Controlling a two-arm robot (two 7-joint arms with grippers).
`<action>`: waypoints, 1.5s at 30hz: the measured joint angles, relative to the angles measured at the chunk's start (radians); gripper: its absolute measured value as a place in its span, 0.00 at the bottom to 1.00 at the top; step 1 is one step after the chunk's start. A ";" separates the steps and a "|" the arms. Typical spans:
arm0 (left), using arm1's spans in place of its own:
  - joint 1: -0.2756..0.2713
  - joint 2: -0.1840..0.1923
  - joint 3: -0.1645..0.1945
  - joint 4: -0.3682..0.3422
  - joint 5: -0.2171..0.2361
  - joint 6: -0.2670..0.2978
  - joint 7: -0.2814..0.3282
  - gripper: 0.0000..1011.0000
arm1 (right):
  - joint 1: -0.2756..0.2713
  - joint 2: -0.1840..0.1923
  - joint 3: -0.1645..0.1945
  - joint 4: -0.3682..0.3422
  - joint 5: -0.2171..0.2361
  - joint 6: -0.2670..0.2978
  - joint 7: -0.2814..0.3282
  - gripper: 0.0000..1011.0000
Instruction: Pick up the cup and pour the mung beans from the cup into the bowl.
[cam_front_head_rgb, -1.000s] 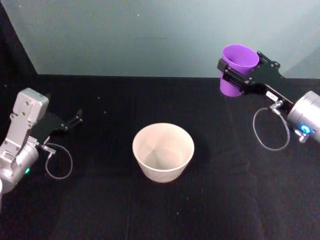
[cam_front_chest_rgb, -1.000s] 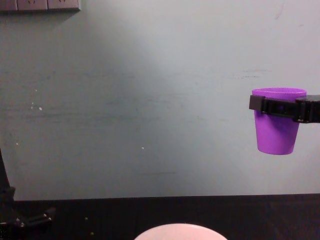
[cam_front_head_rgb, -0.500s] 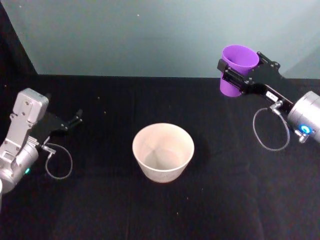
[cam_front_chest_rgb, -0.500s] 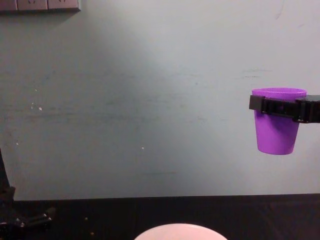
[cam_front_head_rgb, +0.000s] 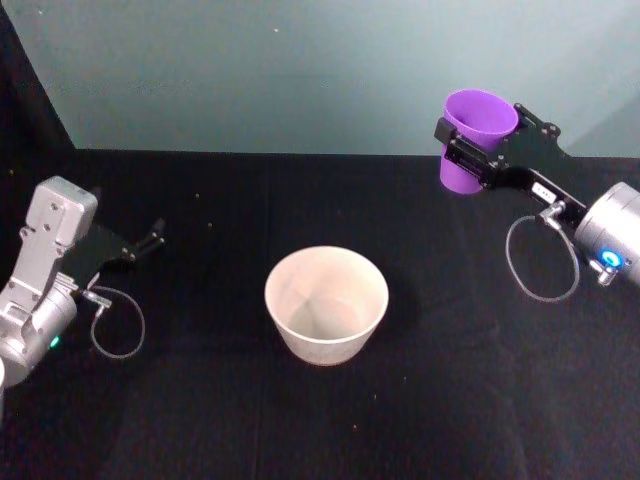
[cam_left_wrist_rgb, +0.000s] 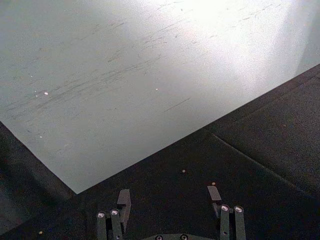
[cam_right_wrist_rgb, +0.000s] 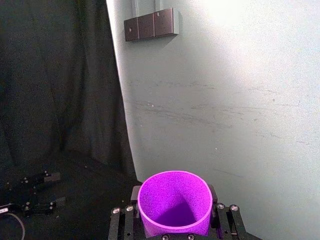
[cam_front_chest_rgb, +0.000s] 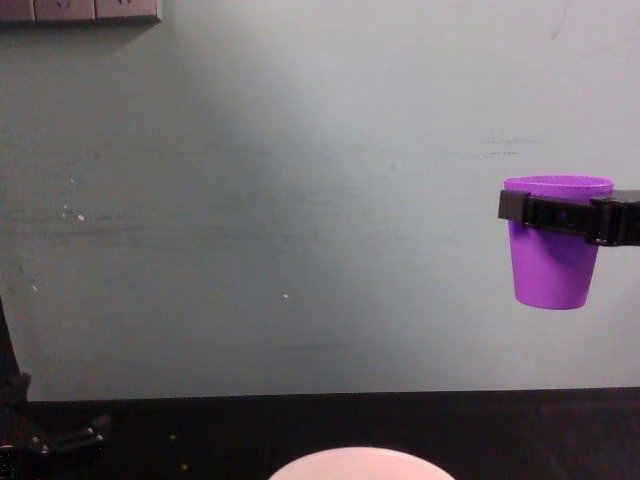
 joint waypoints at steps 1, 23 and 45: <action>0.000 0.000 0.000 0.000 0.000 0.000 0.000 0.99 | 0.000 0.000 0.000 0.000 0.000 0.000 0.000 0.74; 0.000 0.000 0.000 0.000 0.000 0.000 0.000 0.99 | 0.192 -0.080 -0.151 0.269 -0.124 -0.120 0.070 0.74; 0.000 0.000 0.000 0.000 0.000 0.000 0.000 0.99 | 0.241 -0.008 -0.355 0.233 -0.734 -0.194 -0.094 0.74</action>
